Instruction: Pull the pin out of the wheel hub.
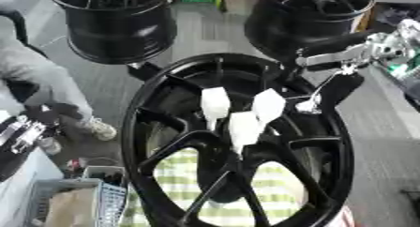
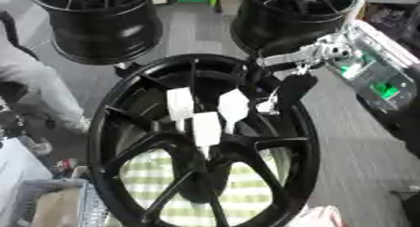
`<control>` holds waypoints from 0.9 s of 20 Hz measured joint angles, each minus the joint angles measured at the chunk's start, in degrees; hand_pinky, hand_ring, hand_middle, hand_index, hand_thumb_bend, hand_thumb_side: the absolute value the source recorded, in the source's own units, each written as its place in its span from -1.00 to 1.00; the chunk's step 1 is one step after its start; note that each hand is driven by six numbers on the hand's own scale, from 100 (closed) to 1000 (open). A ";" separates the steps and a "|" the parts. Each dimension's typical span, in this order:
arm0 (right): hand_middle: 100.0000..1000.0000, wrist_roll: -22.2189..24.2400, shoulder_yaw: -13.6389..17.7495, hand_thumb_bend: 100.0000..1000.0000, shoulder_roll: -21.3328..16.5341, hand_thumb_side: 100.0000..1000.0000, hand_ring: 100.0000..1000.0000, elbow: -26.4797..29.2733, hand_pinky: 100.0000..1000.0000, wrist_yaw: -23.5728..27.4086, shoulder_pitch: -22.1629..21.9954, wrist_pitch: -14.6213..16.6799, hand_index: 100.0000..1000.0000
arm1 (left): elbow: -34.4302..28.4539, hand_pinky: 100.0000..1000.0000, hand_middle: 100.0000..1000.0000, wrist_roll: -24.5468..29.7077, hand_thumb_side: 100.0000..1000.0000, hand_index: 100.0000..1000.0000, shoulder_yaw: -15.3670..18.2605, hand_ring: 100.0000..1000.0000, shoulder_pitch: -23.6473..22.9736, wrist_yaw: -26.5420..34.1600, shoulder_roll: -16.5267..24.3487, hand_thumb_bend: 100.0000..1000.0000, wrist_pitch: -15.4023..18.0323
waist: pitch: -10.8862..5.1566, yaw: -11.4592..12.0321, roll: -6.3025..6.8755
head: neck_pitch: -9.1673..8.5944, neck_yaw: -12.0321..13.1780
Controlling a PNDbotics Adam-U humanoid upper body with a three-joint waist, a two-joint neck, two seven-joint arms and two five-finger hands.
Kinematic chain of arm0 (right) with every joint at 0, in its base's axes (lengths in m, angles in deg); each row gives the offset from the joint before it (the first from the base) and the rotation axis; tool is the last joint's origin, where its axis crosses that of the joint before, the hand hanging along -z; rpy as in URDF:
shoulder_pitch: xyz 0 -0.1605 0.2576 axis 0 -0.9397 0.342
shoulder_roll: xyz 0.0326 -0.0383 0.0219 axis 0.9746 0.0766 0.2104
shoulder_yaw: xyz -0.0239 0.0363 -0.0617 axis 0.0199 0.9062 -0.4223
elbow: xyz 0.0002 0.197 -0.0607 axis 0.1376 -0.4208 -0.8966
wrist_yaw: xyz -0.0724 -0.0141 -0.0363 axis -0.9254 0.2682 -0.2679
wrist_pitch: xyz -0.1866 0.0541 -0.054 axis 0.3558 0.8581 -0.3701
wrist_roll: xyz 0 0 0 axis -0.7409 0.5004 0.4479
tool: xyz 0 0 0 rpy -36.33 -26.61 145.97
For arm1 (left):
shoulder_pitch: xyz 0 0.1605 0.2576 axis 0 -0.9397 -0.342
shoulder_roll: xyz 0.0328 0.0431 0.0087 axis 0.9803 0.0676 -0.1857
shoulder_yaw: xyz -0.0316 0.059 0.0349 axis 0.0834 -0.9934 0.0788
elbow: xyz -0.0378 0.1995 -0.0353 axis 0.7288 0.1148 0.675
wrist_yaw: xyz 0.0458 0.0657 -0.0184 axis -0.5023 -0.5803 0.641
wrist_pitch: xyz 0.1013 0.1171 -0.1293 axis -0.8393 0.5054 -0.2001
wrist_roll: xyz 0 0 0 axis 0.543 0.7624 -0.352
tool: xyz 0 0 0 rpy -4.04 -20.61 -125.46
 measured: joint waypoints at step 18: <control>0.67 0.95 -1.79 -0.95 3.20 -0.03 0.61 -2.86 0.60 -0.70 0.96 2.34 0.94 | 0.03 0.01 0.27 0.20 0.59 0.56 -0.01 -0.08 0.00 0.00 0.00 -1.00 -0.18 | 0.04 0.12 -0.03 | 0.00 -0.22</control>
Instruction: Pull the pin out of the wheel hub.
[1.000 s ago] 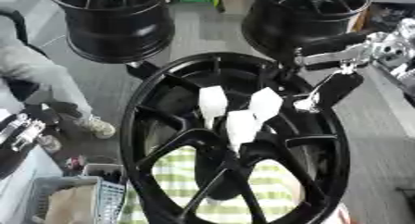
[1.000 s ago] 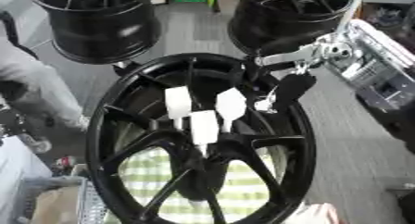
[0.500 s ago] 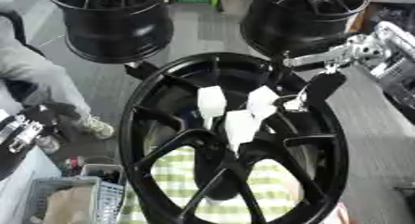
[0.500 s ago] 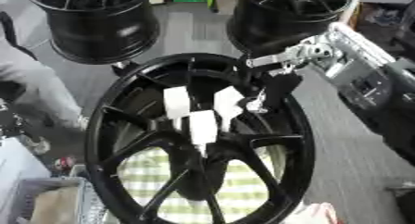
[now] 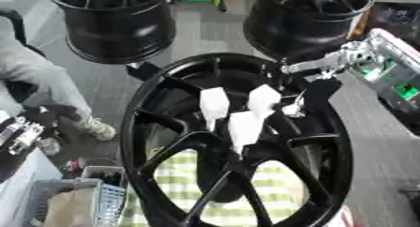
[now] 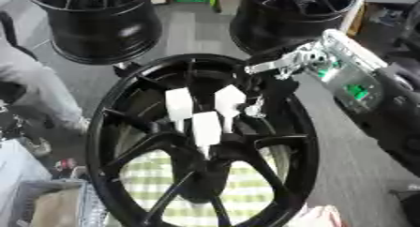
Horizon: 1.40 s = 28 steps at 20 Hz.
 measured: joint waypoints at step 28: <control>0.03 -0.50 -1.46 -1.00 1.48 -0.58 -0.16 -0.60 -0.26 1.77 -0.62 -2.42 0.36 | 0.00 0.02 0.27 0.04 0.59 0.56 -0.02 -0.08 0.00 0.00 0.00 -1.00 -0.01 | 0.00 0.17 0.02 | 0.00 -0.22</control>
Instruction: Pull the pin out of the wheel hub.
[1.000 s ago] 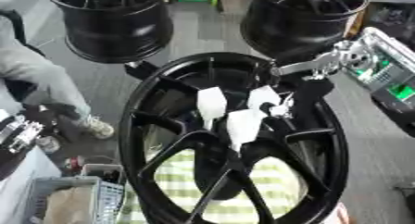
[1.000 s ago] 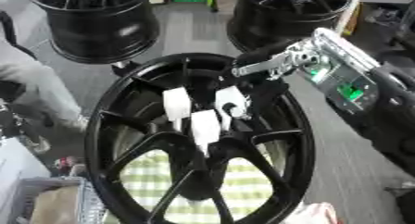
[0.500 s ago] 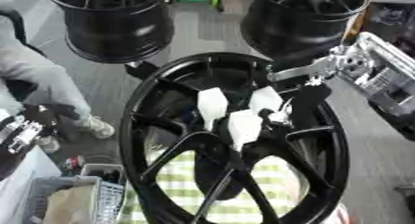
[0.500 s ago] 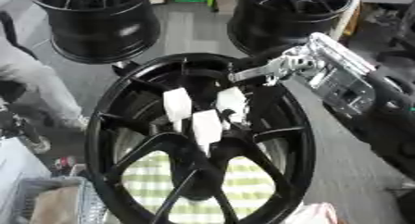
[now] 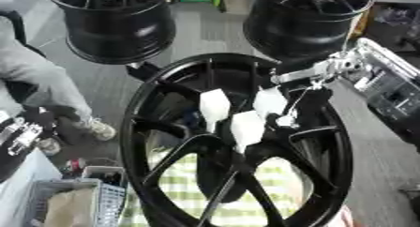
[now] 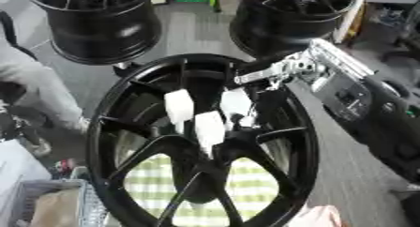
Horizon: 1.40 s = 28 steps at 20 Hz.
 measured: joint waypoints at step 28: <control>-0.32 -20.49 24.53 -1.00 -16.90 -1.00 -0.42 8.73 -0.58 4.76 -15.05 -9.77 0.06 | 0.00 0.02 0.28 -0.48 0.59 0.56 0.46 -0.08 -0.13 -0.09 0.26 -1.00 -0.06 | -0.04 -2.56 -0.25 | 0.00 1.77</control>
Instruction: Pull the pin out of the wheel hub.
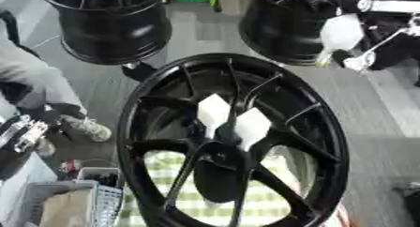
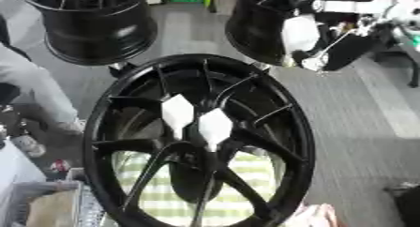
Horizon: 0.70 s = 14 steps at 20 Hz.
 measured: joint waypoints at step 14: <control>0.80 -24.74 21.68 -1.00 13.32 0.09 0.73 -18.97 0.61 -8.60 -26.63 -9.07 0.93 | -0.01 0.02 0.28 -1.19 0.57 0.56 0.92 -0.08 -0.04 0.01 -0.01 -1.00 0.13 | 0.22 -1.28 1.62 | 0.00 1.64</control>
